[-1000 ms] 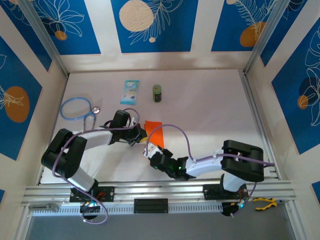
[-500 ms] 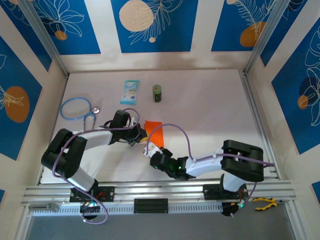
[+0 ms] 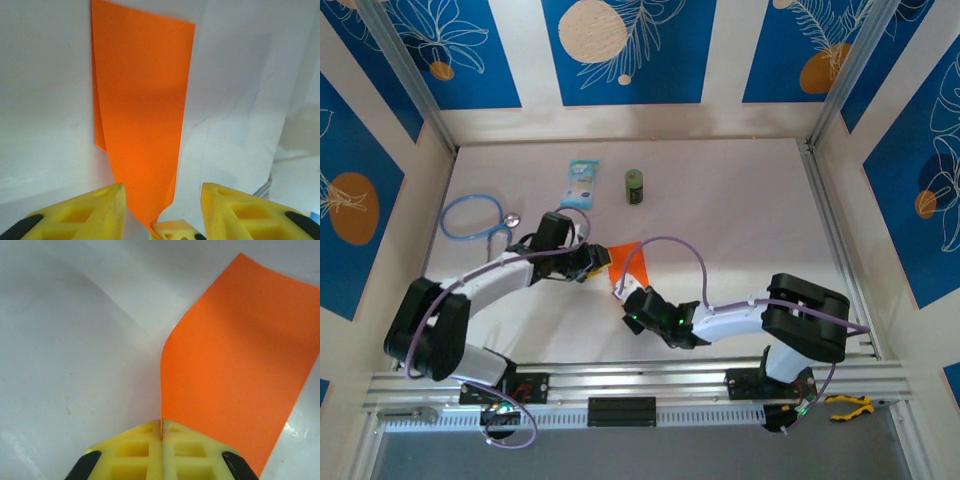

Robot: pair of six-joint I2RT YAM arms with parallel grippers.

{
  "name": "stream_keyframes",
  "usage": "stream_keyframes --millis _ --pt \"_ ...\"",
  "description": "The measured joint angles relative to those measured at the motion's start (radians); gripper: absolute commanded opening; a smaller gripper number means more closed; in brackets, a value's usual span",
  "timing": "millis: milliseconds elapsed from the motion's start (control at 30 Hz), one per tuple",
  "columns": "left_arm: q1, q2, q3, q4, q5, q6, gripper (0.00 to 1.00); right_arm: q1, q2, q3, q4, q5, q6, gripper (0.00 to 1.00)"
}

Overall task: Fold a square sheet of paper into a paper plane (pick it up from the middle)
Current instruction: Third fold the triangle at the center of the table.

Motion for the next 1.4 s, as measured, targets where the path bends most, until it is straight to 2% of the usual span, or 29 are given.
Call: stream_keyframes --millis 233,467,733,1000,1400 --pt "0.028 -0.035 0.011 -0.077 -0.047 0.048 0.41 -0.039 0.047 0.074 -0.039 -0.142 0.039 0.02" --pt "0.028 0.003 0.026 -0.084 -0.023 0.079 0.33 -0.071 0.058 0.090 -0.063 -0.232 0.082 0.02" --pt "0.028 0.167 0.163 -0.084 0.067 0.154 0.20 -0.143 0.058 0.087 -0.034 -0.409 0.174 0.01" --pt "0.028 0.368 0.297 -0.095 0.149 0.237 0.17 -0.207 0.058 0.076 0.028 -0.568 0.251 0.01" --pt "0.027 0.514 0.352 -0.162 0.124 0.347 0.11 -0.285 0.062 0.066 0.014 -0.748 0.294 0.02"
